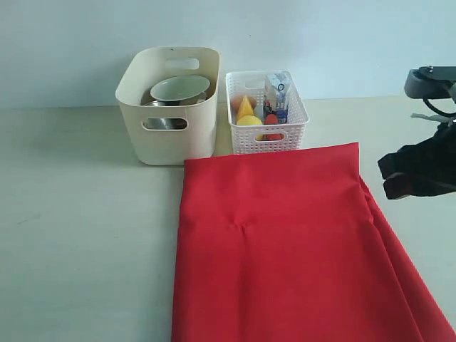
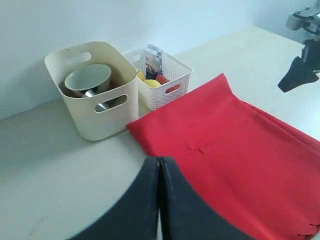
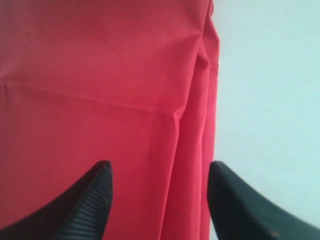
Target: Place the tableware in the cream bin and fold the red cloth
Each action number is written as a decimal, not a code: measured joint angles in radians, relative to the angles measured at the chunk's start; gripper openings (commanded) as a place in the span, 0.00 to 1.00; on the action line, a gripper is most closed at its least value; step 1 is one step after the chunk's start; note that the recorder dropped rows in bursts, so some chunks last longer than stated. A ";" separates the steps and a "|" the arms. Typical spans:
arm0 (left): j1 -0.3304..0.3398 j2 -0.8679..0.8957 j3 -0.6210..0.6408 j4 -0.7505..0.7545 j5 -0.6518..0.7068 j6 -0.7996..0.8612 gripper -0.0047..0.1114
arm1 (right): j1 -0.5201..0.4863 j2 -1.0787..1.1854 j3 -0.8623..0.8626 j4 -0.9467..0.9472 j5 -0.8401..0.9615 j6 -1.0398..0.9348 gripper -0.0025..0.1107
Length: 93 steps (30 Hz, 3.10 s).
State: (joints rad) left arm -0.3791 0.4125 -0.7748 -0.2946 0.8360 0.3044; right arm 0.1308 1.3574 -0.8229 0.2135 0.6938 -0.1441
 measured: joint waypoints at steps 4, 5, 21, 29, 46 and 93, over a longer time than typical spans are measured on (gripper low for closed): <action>0.000 -0.148 0.069 0.058 -0.069 -0.043 0.04 | 0.000 -0.047 0.000 0.019 0.000 -0.002 0.51; 0.000 -0.185 0.102 0.062 -0.122 -0.049 0.04 | 0.000 -0.057 0.000 0.028 0.000 -0.002 0.51; 0.000 -0.237 0.449 0.073 -0.483 -0.061 0.04 | 0.000 -0.068 0.000 0.064 -0.076 -0.045 0.51; 0.000 -0.237 0.449 0.073 -0.464 -0.061 0.04 | 0.000 -0.068 0.000 0.071 -0.077 -0.046 0.51; 0.000 -0.258 0.471 0.210 -0.541 -0.063 0.04 | 0.000 -0.068 0.000 0.084 -0.071 -0.051 0.51; 0.506 -0.406 0.772 0.103 -0.488 0.028 0.04 | 0.000 -0.068 0.000 0.105 -0.056 -0.073 0.51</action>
State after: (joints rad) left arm 0.1271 0.0068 -0.0024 -0.1915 0.3480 0.3327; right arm 0.1308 1.2897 -0.8229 0.3182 0.6378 -0.2166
